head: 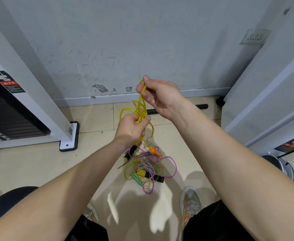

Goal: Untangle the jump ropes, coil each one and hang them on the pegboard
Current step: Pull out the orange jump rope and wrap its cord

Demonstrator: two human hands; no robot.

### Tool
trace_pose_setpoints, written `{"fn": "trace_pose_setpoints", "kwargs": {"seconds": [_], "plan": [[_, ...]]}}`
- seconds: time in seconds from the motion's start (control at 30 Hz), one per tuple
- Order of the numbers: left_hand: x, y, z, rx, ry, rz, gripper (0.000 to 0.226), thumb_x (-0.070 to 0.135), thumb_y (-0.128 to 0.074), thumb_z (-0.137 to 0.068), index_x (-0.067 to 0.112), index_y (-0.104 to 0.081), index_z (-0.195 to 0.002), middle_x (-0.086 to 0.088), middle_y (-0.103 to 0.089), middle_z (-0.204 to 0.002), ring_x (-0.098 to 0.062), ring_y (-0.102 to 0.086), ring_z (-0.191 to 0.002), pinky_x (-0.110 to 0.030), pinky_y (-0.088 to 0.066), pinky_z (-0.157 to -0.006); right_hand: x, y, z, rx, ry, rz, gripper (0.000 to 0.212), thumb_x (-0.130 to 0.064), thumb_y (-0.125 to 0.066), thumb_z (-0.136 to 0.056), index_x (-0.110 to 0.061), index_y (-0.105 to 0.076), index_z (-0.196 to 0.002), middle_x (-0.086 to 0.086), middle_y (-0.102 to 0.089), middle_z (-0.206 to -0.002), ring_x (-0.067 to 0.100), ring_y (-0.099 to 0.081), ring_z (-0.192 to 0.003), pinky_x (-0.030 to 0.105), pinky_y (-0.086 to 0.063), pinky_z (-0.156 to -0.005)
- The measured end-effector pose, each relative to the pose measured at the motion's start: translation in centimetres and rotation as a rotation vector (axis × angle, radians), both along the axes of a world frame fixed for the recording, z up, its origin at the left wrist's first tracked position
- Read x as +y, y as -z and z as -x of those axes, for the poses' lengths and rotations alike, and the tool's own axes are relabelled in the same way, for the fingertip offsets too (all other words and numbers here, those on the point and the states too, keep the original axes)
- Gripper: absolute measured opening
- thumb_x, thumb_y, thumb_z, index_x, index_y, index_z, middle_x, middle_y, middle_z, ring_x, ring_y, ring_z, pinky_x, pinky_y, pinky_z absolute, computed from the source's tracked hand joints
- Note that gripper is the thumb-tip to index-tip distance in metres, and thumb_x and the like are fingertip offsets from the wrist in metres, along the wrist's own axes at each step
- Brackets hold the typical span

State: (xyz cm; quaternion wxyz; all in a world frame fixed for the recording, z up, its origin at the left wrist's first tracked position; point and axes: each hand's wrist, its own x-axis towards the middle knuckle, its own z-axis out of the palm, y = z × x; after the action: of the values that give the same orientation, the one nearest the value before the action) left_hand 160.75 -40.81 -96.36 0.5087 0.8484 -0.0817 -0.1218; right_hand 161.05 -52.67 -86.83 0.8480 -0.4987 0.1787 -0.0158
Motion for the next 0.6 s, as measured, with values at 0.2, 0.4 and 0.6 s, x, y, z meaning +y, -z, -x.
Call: {"fn": "trace_pose_setpoints", "kwargs": {"seconds": [0.2, 0.4, 0.6], "plan": [[1.5, -2.6, -2.5, 0.188, -0.049, 0.401, 0.033, 0.025, -0.057, -0.099, 0.007, -0.063, -0.071, 0.001, -0.048, -0.043, -0.013, -0.042, -0.040, -0.025, -0.035, -0.046, -3.9, 6.4, 1.1, 0.121, 0.275, 0.412, 0.028, -0.001, -0.036, -0.096, -0.013, -0.061, -0.091, 0.007, -0.062, -0.078, 0.013, -0.048, -0.057, 0.025, -0.038, -0.052], [2.5, -5.2, -3.7, 0.499, -0.026, 0.791, 0.035, 0.026, -0.051, -0.099, 0.016, -0.052, -0.066, 0.003, -0.035, -0.044, -0.014, -0.030, -0.043, -0.026, -0.028, -0.046, -2.8, 18.6, 5.2, 0.398, -0.083, 0.596, 0.052, 0.016, -0.031, -0.083, -0.013, -0.071, -0.099, 0.002, -0.068, -0.101, 0.020, -0.060, -0.096, 0.020, -0.047, -0.064], [3.4, -6.0, -4.8, 0.667, -0.038, 0.995, 0.038, 0.029, -0.047, -0.100, 0.020, -0.048, -0.063, 0.008, -0.035, -0.043, -0.010, -0.031, -0.039, -0.022, -0.032, -0.048, 1.6, 23.2, 7.5, 0.417, -0.363, 0.212, 0.022, -0.021, -0.060, -0.078, -0.011, -0.074, -0.066, 0.012, -0.073, -0.087, 0.028, -0.066, -0.089, 0.047, -0.054, -0.096]]}}
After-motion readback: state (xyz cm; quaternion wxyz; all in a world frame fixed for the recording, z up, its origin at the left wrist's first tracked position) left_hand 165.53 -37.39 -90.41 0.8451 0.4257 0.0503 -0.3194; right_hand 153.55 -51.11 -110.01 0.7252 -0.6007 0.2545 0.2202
